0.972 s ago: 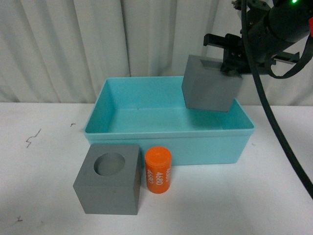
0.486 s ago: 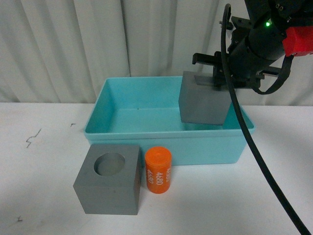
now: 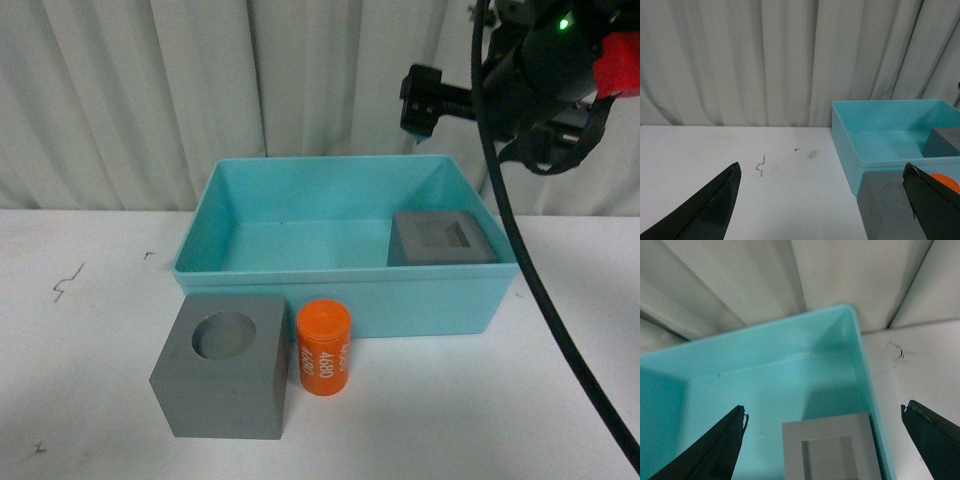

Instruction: Place gray and orange parts in blue box

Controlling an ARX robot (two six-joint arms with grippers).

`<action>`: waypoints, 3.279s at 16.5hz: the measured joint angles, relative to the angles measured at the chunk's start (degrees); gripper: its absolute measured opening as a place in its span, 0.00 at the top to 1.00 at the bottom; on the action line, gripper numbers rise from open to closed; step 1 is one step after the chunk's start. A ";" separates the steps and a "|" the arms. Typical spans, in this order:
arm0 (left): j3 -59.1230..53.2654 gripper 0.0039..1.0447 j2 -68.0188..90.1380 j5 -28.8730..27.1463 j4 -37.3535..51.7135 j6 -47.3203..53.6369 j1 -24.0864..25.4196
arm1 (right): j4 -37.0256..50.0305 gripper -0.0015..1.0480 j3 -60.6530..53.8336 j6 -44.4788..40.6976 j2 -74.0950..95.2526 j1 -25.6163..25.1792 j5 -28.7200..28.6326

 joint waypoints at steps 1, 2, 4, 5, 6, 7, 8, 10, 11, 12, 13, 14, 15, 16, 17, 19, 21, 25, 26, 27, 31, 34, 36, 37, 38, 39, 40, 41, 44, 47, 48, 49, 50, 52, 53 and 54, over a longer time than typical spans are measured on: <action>0.00 0.06 0.00 0.00 0.00 0.02 0.00 | 3.23 0.07 -2.56 0.00 -3.48 -0.11 -0.02; 0.00 0.06 0.00 0.02 0.00 0.02 0.00 | 7.04 0.06 -5.75 -0.04 -7.76 -0.11 -0.17; 0.00 0.06 0.00 0.00 0.00 0.02 0.00 | 13.27 0.06 -13.07 -0.50 -17.35 -0.02 -1.18; 0.02 0.06 0.00 0.00 0.00 0.02 0.00 | 18.21 0.08 -17.46 -2.16 -21.68 0.50 -0.11; 0.02 0.06 0.00 0.07 0.00 0.02 0.00 | 30.14 0.18 -24.65 -7.13 -25.70 0.76 6.27; 0.02 0.06 0.00 -0.02 0.00 0.02 0.00 | 38.36 0.29 -32.89 -12.20 -30.51 0.55 9.14; 0.00 0.06 0.00 -0.02 0.00 0.02 0.00 | 44.81 0.40 -40.57 -15.69 -35.15 -1.03 9.18; 0.00 0.06 0.00 0.02 0.00 0.02 0.00 | 51.52 0.67 -54.21 -18.51 -42.29 -4.74 7.61; 0.00 0.06 0.00 0.02 0.00 0.02 0.00 | 52.37 0.78 -58.51 -18.75 -43.87 -5.14 6.75; 0.00 0.06 0.00 0.00 0.00 0.00 0.00 | 53.35 0.90 -62.64 -19.21 -46.07 -5.77 5.09; 0.00 0.06 0.00 0.00 0.00 0.00 0.00 | 54.55 0.98 -65.90 -19.69 -48.85 -6.64 4.15; 0.02 0.06 0.00 0.00 0.00 0.02 0.00 | 55.17 0.98 -68.43 -19.67 -51.43 -7.69 3.80; 0.00 0.06 -0.02 0.02 0.00 0.02 0.00 | 55.32 0.98 -71.30 -19.67 -54.03 -8.63 3.28; 0.02 0.06 0.00 0.00 0.00 0.02 0.00 | 55.25 0.98 -73.94 -19.67 -56.08 -9.16 2.47; 0.00 0.06 0.00 0.00 0.00 0.02 0.00 | 55.06 0.98 -75.89 -19.67 -57.86 -9.60 1.84; 0.00 0.06 0.00 0.02 0.00 0.02 0.00 | 53.90 0.98 -79.41 -19.67 -63.04 -10.71 0.50; 0.00 0.06 0.00 -0.04 0.00 0.00 0.00 | 52.11 0.98 -81.88 -19.71 -67.01 -14.97 -2.71; 0.02 0.06 0.00 0.00 -0.02 0.02 0.00 | 46.51 0.98 -85.85 -19.74 -76.76 -14.69 -3.41; 0.00 0.06 0.00 0.00 0.00 0.02 0.00 | 44.83 0.98 -86.51 -19.74 -78.82 -14.69 -3.39; 0.02 0.06 0.00 0.00 0.00 0.00 0.00 | 48.30 0.98 -88.39 -19.74 -79.36 -14.69 -3.41; 0.00 0.06 0.00 0.00 0.00 0.02 0.00 | 39.01 0.98 -89.37 -19.76 -88.74 -14.69 -3.41; 0.00 0.06 0.00 0.00 0.00 0.00 0.00 | 33.94 0.98 -89.37 -19.76 -93.44 -14.69 -3.39; 0.02 0.06 0.00 0.00 0.00 0.00 0.00 | 32.50 0.98 -89.39 -19.78 -94.99 -14.69 -3.41; 0.02 0.06 0.00 0.00 0.00 0.00 0.00 | 31.28 0.98 -89.39 -19.78 -96.70 -14.69 -3.41; 0.02 0.06 0.00 0.00 0.00 0.00 0.00 | 29.42 0.98 -89.39 -19.78 -98.60 -14.69 -3.39; 0.00 0.06 0.00 0.00 0.00 0.02 0.00 | 27.85 0.98 -89.39 -19.76 -99.91 -14.69 -3.41; 0.00 0.06 0.00 0.00 0.00 0.00 0.00 | 26.60 0.98 -89.39 -19.78 -101.04 -14.69 -3.39; 0.00 0.06 0.00 0.00 0.00 0.02 0.00 | 24.44 0.98 -89.39 -19.76 -103.62 -14.69 -3.41; 0.00 0.06 0.00 0.00 0.00 0.02 0.00 | 20.87 0.98 -89.39 -19.76 -107.08 -14.69 -3.39; 0.00 0.06 0.00 0.00 0.00 0.02 0.00 | 18.03 0.98 -89.39 -19.78 -109.81 -14.69 -3.41; 0.02 0.06 -0.02 0.02 0.00 0.02 0.00 | 12.13 0.98 -89.35 -19.76 -113.52 -14.69 -3.39; 0.00 0.06 0.00 -0.04 0.00 0.00 0.00 | 7.61 0.98 -89.37 -19.78 -118.73 -14.69 -3.43; 0.00 0.06 0.00 0.02 -0.02 0.00 0.00 | 8.61 0.98 -89.15 -19.78 -119.45 -14.69 -3.41; 0.02 0.06 0.00 0.00 0.00 0.00 0.00 | 7.85 0.94 -89.37 -19.82 -119.58 -14.69 -3.48; 0.02 0.06 0.00 0.02 0.00 0.00 0.00 | 7.74 0.82 -89.37 -19.80 -119.56 -14.69 -3.45; 0.02 0.06 0.00 0.02 0.00 0.00 0.00 | 7.78 0.70 -89.37 -19.80 -119.56 -14.69 -3.45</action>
